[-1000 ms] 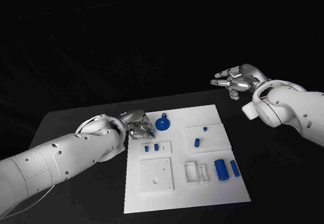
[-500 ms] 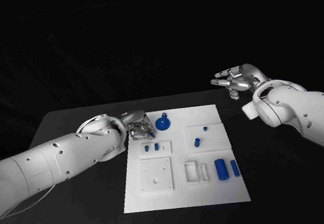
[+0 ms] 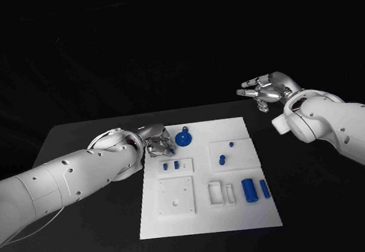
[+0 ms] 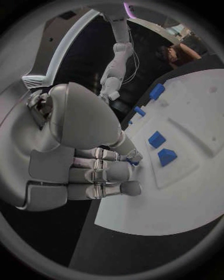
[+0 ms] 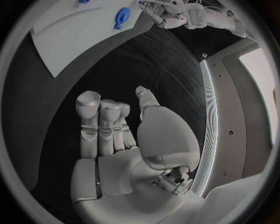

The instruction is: Assemble the parts on the task board

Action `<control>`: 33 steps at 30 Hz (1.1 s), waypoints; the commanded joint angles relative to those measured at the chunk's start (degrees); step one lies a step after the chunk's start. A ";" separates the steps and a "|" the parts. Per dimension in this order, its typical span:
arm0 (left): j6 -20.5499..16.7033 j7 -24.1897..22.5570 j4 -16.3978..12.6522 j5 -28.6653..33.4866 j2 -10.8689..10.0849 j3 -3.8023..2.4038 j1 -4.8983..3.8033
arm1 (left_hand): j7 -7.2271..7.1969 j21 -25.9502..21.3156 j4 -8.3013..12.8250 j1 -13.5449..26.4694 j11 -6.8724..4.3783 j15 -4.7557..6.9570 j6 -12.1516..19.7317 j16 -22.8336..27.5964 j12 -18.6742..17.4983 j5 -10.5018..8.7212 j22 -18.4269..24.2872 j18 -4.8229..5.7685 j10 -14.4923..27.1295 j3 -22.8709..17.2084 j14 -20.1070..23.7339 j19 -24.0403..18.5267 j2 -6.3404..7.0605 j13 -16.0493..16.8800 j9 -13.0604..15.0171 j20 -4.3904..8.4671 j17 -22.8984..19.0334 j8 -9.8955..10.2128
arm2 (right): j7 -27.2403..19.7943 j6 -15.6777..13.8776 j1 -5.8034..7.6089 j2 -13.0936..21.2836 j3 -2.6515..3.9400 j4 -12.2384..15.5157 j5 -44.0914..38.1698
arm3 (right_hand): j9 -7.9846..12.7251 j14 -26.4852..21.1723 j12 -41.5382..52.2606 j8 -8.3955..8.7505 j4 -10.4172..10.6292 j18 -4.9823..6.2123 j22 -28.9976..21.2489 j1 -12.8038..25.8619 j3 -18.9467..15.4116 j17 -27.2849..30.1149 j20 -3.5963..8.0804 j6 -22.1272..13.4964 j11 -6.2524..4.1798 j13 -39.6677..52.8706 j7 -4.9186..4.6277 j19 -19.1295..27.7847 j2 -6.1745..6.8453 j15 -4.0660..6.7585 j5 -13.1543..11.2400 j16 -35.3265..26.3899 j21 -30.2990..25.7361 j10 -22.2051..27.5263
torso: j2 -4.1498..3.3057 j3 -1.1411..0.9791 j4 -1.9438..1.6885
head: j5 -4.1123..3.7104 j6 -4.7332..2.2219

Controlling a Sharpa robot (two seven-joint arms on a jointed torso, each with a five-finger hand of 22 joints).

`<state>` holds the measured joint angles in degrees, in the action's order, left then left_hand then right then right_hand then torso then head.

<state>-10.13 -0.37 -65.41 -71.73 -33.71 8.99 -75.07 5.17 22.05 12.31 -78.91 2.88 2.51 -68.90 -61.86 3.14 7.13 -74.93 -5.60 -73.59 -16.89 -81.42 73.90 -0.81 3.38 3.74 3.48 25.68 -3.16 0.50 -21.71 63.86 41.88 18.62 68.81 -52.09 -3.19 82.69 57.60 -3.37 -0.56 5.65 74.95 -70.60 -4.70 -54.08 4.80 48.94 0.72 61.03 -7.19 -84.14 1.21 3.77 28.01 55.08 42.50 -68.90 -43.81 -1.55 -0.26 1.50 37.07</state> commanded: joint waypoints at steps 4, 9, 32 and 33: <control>2.33 0.89 0.14 -0.05 0.12 0.28 0.29 | 0.31 0.35 -0.04 0.07 -0.43 0.06 0.26 0.28 0.17 0.03 -1.11 -0.98 0.04 -0.08 0.27 -0.31 -0.45 -0.01 0.03 0.01 -0.06 -0.43 | -0.55 0.90 -0.09 -0.17 0.03 -0.10 0.03 | -0.04 0.09 -0.23 0.15 -0.13 1.11 0.66 0.52 0.24 0.04 -0.04 -0.07 -0.06 -0.07 0.01 -3.04 -0.26 -0.04 0.22 -0.19 -0.21 0.24 | 0.01 0.02 -0.03 | 0.09 0.23; 2.59 0.57 -0.17 -0.07 -0.03 0.35 0.29 | 0.29 0.40 0.15 -0.12 -0.45 0.04 0.18 0.24 0.18 -0.03 -1.15 -1.00 -0.09 -0.03 0.35 -0.41 -0.31 -0.01 0.03 -0.02 -0.04 -0.43 | -0.56 0.90 -0.16 -0.16 0.03 -0.16 0.03 | -0.04 0.09 -0.23 0.15 -0.13 1.11 0.66 0.52 0.24 0.04 -0.04 -0.07 -0.06 -0.07 0.01 -3.04 -0.26 -0.04 0.22 -0.19 -0.21 0.24 | 0.03 0.04 -0.02 | 0.09 0.32; -2.15 -3.05 -0.60 1.39 -0.41 0.38 0.29 | 1.06 0.47 0.84 -0.49 0.66 -0.37 3.61 1.34 0.18 -1.08 -1.09 -1.34 2.94 -0.59 0.68 -0.71 0.75 -0.02 -0.03 -0.29 -0.50 -0.41 | -0.57 0.93 -0.36 -0.30 0.03 -0.41 0.03 | -0.04 0.09 -0.23 0.15 -0.13 1.11 0.66 0.52 0.24 0.04 -0.04 -0.07 -0.06 -0.07 0.01 -3.04 -0.26 -0.04 0.22 -0.19 -0.21 0.24 | 0.02 0.07 -0.07 | -0.12 0.40; -2.31 -3.13 -0.61 1.43 -0.39 0.38 0.29 | 1.06 0.47 0.84 -0.49 0.66 -0.37 3.61 1.34 0.18 -1.08 -1.09 -1.34 2.94 -0.59 0.68 -0.71 0.75 -0.02 -0.03 -0.29 -0.50 -0.41 | -0.57 0.93 -0.37 -0.31 0.03 -0.40 0.03 | -0.04 0.09 -0.23 0.15 -0.13 1.11 0.66 0.52 0.24 0.04 -0.04 -0.07 -0.06 -0.07 0.01 -3.04 -0.26 -0.04 0.22 -0.19 -0.21 0.24 | 0.02 0.08 -0.08 | -0.10 0.40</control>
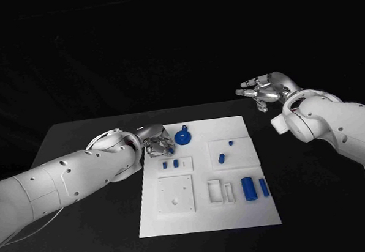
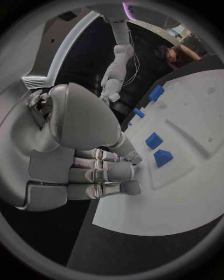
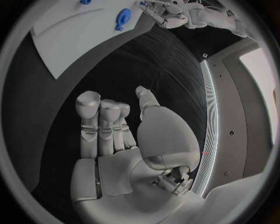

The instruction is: Assemble the parts on the task board

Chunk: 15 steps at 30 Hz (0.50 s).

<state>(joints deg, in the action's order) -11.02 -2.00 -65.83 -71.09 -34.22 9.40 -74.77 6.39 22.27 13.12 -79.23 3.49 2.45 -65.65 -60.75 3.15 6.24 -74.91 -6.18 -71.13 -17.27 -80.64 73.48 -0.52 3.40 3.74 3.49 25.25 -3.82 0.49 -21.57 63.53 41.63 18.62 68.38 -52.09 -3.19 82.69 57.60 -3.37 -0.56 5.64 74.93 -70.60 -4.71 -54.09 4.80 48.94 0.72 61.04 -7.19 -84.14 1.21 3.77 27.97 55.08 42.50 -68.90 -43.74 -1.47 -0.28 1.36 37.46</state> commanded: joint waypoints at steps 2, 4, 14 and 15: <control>-1.71 -1.66 -0.21 0.84 0.14 -0.03 0.00 | -0.19 0.23 -0.04 -0.15 0.01 -0.29 0.29 0.26 0.17 -0.17 -1.09 -0.77 0.41 -0.30 -0.12 -0.27 0.51 -0.04 -0.03 -0.30 -0.06 0.25 | -0.53 0.80 -0.04 -0.08 0.03 0.04 0.03 | -0.04 0.09 -0.23 0.15 -0.14 1.12 0.68 0.52 0.24 0.05 -0.04 -0.08 -0.06 -0.08 0.01 -3.04 -0.26 -0.04 0.26 -0.19 -0.21 0.24 | -0.06 -0.02 -0.06 | 0.09 0.00; -1.93 -1.82 -0.25 0.88 0.15 -0.03 0.00 | -0.22 0.23 -0.05 -0.20 -0.04 -0.27 0.15 0.26 0.18 -0.16 -1.10 -0.78 0.27 -0.34 -0.14 -0.26 0.53 -0.04 -0.01 -0.29 -0.05 0.23 | -0.53 0.79 -0.05 -0.09 0.03 0.03 0.03 | -0.04 0.09 -0.23 0.15 -0.14 1.12 0.68 0.52 0.24 0.05 -0.04 -0.08 -0.06 -0.08 0.01 -3.04 -0.26 -0.04 0.26 -0.19 -0.21 0.24 | -0.03 -0.04 -0.02 | 0.08 0.04; -2.68 -1.66 -0.34 0.63 0.16 -0.03 -0.01 | -0.36 0.04 -0.18 -0.71 -0.16 -0.19 -0.57 0.71 0.20 -0.21 -1.10 -0.71 -0.12 -0.26 -0.06 -0.42 0.78 -0.03 -0.01 -0.20 -0.13 0.25 | -0.53 0.82 -0.05 -0.10 0.03 -0.03 0.03 | -0.04 0.09 -0.23 0.15 -0.14 1.12 0.68 0.52 0.24 0.05 -0.04 -0.08 -0.06 -0.08 0.01 -3.04 -0.26 -0.04 0.26 -0.19 -0.21 0.24 | -0.02 -0.07 0.07 | 0.06 0.07; -2.41 -1.41 -0.32 0.47 0.17 -0.03 -0.01 | -0.36 0.00 -0.24 -0.73 -0.13 -0.21 -0.60 0.78 0.18 -0.27 -1.12 -0.69 -0.02 -0.23 0.03 -0.50 0.80 -0.03 -0.02 -0.21 -0.14 0.25 | -0.53 0.82 -0.05 -0.10 0.03 -0.03 0.03 | -0.04 0.09 -0.23 0.15 -0.14 1.12 0.68 0.52 0.24 0.05 -0.04 -0.08 -0.06 -0.08 0.01 -3.04 -0.26 -0.04 0.26 -0.19 -0.21 0.24 | -0.02 -0.09 0.07 | 0.07 0.09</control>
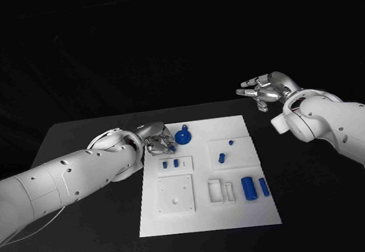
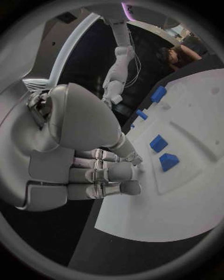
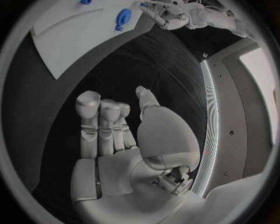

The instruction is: Assemble the parts on the task board

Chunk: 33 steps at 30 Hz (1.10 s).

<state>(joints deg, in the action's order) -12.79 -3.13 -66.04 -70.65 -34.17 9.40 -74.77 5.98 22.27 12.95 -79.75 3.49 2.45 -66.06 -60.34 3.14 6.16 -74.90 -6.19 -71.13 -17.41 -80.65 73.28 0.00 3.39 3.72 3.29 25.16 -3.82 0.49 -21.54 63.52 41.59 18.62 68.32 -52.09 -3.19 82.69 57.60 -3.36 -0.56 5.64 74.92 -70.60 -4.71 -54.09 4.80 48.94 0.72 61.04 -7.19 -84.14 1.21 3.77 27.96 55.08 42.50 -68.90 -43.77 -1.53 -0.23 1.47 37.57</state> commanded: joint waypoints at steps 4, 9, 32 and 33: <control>0.67 0.70 -0.03 -0.74 0.14 -0.02 -0.01 | -0.08 -0.04 -0.26 -0.28 -0.24 -0.18 -0.74 0.45 0.23 -0.41 -1.15 -0.64 -0.30 0.08 0.23 -0.48 0.21 0.00 0.04 -0.04 -0.01 0.20 | -0.52 0.79 -0.03 -0.02 0.03 0.03 0.03 | -0.04 0.09 -0.23 0.14 -0.14 1.12 0.69 0.51 0.24 0.05 -0.04 -0.07 -0.06 -0.08 0.01 -3.04 -0.26 -0.04 0.26 -0.19 -0.21 0.24 | 0.00 -0.06 -0.02 | -0.11 0.02; 1.82 1.46 0.01 -1.26 0.09 -0.02 -0.01 | -0.20 0.05 -0.39 -1.09 -0.60 0.11 -1.39 0.59 0.41 -0.37 -1.19 -0.29 -1.28 1.32 0.25 -0.61 -0.31 0.03 0.01 0.30 0.08 0.25 | -0.51 0.81 -0.04 0.00 0.03 0.02 0.03 | -0.04 0.09 -0.23 0.14 -0.14 1.12 0.69 0.51 0.24 0.05 -0.04 -0.07 -0.06 -0.08 0.01 -3.04 -0.26 -0.04 0.26 -0.19 -0.21 0.24 | 0.00 -0.01 -0.01 | -0.08 0.02; 2.75 1.85 0.00 -1.92 0.16 -0.02 -0.01 | -0.25 0.28 -0.14 -1.36 -0.66 0.14 -1.67 0.69 0.40 -0.27 -1.19 -0.24 -1.40 1.96 0.20 -0.76 -0.81 0.03 0.01 0.37 0.20 0.24 | -0.52 0.81 -0.05 -0.04 0.03 0.07 0.03 | -0.04 0.11 -0.13 0.15 -0.25 1.13 0.62 0.66 0.15 -0.02 -0.04 -0.11 -0.06 -0.01 0.01 -3.04 -0.43 -0.04 0.19 -0.02 -0.06 0.18 | -0.02 -0.04 0.01 | -0.07 0.16; 2.75 1.89 0.02 -1.92 0.15 -0.02 -0.01 | -0.25 0.32 -0.09 -1.39 -0.66 0.14 -1.70 0.69 0.40 -0.24 -1.18 -0.25 -1.40 2.01 0.19 -0.76 -0.97 0.03 0.01 0.37 0.24 0.23 | -0.51 0.80 -0.05 -0.03 0.03 0.07 0.03 | -0.04 0.11 -0.13 0.15 -0.25 1.13 0.62 0.66 0.15 -0.02 -0.04 -0.11 -0.06 -0.01 0.01 -3.04 -0.43 -0.04 0.19 -0.02 -0.06 0.18 | -0.02 -0.03 0.01 | -0.06 0.14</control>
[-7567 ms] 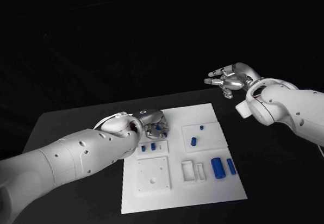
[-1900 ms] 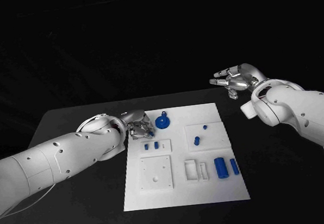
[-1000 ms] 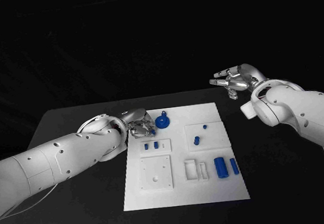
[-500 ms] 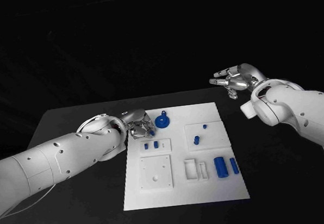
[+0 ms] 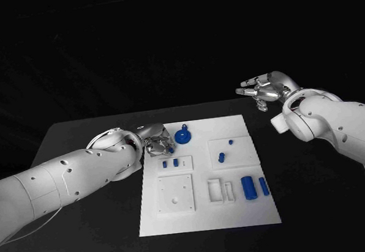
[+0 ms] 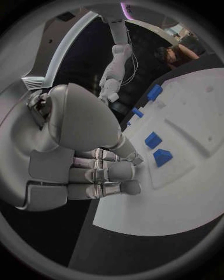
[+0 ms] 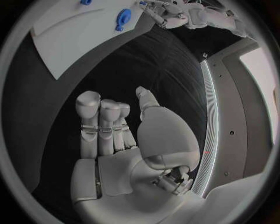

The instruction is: Assemble the parts on the task board

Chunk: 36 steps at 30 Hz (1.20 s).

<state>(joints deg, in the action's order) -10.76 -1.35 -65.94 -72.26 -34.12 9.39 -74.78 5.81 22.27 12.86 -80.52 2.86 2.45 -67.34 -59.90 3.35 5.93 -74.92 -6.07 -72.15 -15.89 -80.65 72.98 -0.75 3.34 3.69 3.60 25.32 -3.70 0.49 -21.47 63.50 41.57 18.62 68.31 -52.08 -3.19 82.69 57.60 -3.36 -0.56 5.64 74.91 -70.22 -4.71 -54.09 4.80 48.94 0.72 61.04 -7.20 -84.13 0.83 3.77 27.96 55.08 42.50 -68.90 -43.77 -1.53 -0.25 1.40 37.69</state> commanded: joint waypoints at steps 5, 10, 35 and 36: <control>0.97 0.30 0.02 -0.26 0.10 -0.01 0.00 | -0.05 0.25 -0.10 -0.48 0.01 0.12 -0.28 0.30 0.17 -0.18 -1.08 -0.36 -0.19 0.66 0.21 -0.48 -0.32 0.07 0.03 0.05 0.09 0.14 | -0.51 0.73 -0.03 0.04 0.03 0.10 0.02 | -0.04 0.11 -0.13 0.15 -0.25 1.13 0.63 0.27 0.15 -0.01 -0.05 -0.12 -0.06 -0.01 0.01 -3.04 -0.05 -0.04 0.20 -0.02 -0.06 0.18 | 0.01 -0.04 0.02 | -0.11 0.14; 1.10 0.32 0.09 -0.22 0.26 0.02 0.01 | -0.05 0.23 -0.11 -0.46 0.03 0.12 -0.23 0.31 0.16 -0.22 -1.07 -0.36 -0.13 0.69 0.22 -0.48 -0.32 0.06 0.02 0.05 0.09 0.14 | -0.50 0.72 -0.03 0.09 0.03 0.22 0.02 | -0.04 0.11 -0.13 0.15 -0.25 1.13 0.63 0.27 0.15 -0.01 -0.05 -0.12 -0.06 -0.01 0.01 -3.04 -0.05 -0.04 0.20 -0.02 -0.06 0.18 | -0.08 -0.07 -0.05 | -0.07 0.27; 1.03 -0.04 0.24 0.29 0.62 1.11 0.01 | 0.06 -1.39 -0.80 -0.31 0.46 -0.19 0.60 0.60 0.14 -2.10 -1.03 -0.06 1.49 2.66 0.53 -0.17 -0.65 0.04 -0.02 -0.19 0.13 0.15 | -0.48 0.68 -0.03 0.09 0.03 0.21 0.00 | -0.04 0.11 -0.08 0.15 -0.21 1.16 0.52 0.39 0.04 0.02 -0.04 -0.11 -0.06 0.02 0.01 -3.05 -0.03 -0.04 0.34 -0.02 -0.06 0.10 | -0.03 -0.01 0.01 | -0.11 0.30; 0.83 -0.08 0.27 0.28 0.65 1.12 0.01 | 0.07 -1.39 -0.76 -0.27 0.48 -0.21 0.72 0.57 0.14 -2.14 -1.05 -0.08 1.54 2.70 0.52 -0.15 -0.51 0.03 -0.02 -0.22 0.15 0.16 | -0.48 0.68 -0.04 0.08 0.03 0.20 0.00 | -0.04 0.11 -0.08 0.15 -0.21 1.16 0.52 0.39 0.04 0.02 -0.04 -0.11 -0.06 0.02 0.01 -3.05 -0.03 -0.04 0.34 -0.02 -0.06 0.10 | -0.02 0.02 0.01 | -0.12 0.25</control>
<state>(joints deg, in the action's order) -10.90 -1.16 -65.52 -72.15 -33.67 10.37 -74.96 5.84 21.14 12.15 -80.75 3.38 2.24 -66.89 -59.45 3.35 3.93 -74.90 -5.74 -71.02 -13.43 -80.45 72.98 -0.98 3.40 3.75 3.59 25.44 -3.48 0.51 -21.47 63.49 41.69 18.62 68.45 -52.08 -3.19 82.69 57.60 -3.36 -0.56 5.64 74.90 -70.22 -4.71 -54.10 4.80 48.94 0.72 61.04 -7.20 -84.14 0.83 3.77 27.96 55.08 42.50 -68.90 -43.78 -1.54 -0.26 1.27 37.99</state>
